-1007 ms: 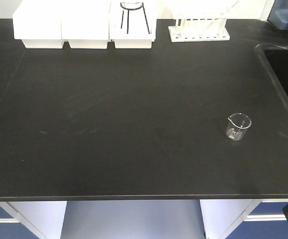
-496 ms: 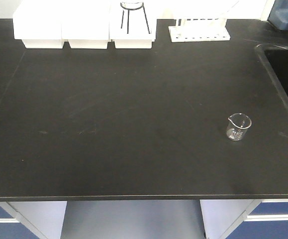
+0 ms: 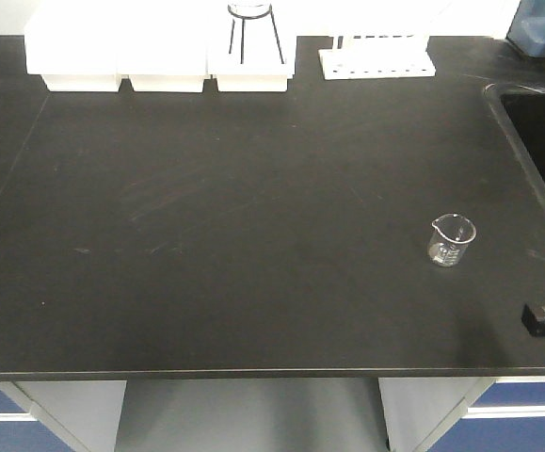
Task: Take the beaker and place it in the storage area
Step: 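Lower the open right gripper around the beaker and close it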
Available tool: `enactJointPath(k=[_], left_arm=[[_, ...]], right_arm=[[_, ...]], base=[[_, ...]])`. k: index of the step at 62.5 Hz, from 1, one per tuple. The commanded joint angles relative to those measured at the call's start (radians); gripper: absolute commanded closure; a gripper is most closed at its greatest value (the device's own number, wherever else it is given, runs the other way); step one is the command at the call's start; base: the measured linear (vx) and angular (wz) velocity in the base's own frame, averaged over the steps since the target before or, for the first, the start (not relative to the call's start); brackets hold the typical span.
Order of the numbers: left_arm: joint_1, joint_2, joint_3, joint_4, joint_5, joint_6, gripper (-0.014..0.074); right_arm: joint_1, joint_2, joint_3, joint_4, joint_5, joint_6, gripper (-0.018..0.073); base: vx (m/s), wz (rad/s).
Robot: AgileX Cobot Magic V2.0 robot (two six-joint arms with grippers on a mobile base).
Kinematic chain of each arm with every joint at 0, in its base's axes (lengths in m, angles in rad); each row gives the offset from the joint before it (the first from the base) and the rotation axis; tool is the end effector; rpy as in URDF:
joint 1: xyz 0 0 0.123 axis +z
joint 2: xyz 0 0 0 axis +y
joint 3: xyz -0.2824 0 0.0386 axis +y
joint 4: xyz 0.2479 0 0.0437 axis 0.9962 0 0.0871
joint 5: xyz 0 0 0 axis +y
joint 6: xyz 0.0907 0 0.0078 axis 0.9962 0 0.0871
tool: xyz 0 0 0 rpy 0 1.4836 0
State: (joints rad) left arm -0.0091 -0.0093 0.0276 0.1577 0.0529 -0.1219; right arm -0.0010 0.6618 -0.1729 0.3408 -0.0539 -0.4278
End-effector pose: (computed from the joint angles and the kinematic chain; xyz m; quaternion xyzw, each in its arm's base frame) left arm 0.0569 0.0003 0.1995 0.0127 0.7011 0.0124 0.7129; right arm 0.1258 -0.0017 0.2177 -0.0303 0.8191 -0.0327 0.5719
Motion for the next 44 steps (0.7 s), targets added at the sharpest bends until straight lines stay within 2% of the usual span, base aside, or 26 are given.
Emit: enactJointPath(k=[1,7,15,21,25,29,38,44], left_arm=[[0.0,-0.015,-0.021,-0.001,-0.085,-0.009,0.0603],[0.0,-0.015,-0.021,-0.001,-0.085,-0.009,0.0603],[0.0,-0.015,-0.021,-0.001,-0.085,-0.009,0.0603],[0.0,-0.015,-0.021,-0.001,-0.085,-0.009,0.0603],[0.0,-0.015,-0.021,-0.001,-0.085,-0.009,0.0603],[0.0,-0.015,-0.021,-0.001,-0.085,-0.009,0.0603],[0.0,-0.015,-0.021,-0.001,-0.085,-0.009,0.0603],[0.0,-0.015,-0.021,-0.001,-0.085,-0.009,0.0603]], right_arm=[[-0.003,0.083,-0.036,-0.006,-0.131,0.055,0.0273],[-0.002,0.142,-0.035,-0.058,-0.148,0.099,0.0136],[0.029,0.224,-0.032,-0.213,-0.202,0.186,0.0003],[0.094,0.297,-0.032,-0.349,-0.289,0.273,-0.0008],[0.133,0.354,-0.032,-0.402,-0.342,0.345,-0.0005],[0.142,0.42,-0.032,-0.404,-0.359,0.382,0.0001],[0.142,0.587,-0.032,-0.417,-0.495,0.322,0.0004],[0.142,0.683,-0.032,-0.369,-0.567,0.327,0.0004]], base=[[0.0,0.0],[0.0,0.0],[0.0,0.0],[0.0,0.0],[0.0,0.0],[0.0,0.0],[0.0,0.0],[0.0,0.0]])
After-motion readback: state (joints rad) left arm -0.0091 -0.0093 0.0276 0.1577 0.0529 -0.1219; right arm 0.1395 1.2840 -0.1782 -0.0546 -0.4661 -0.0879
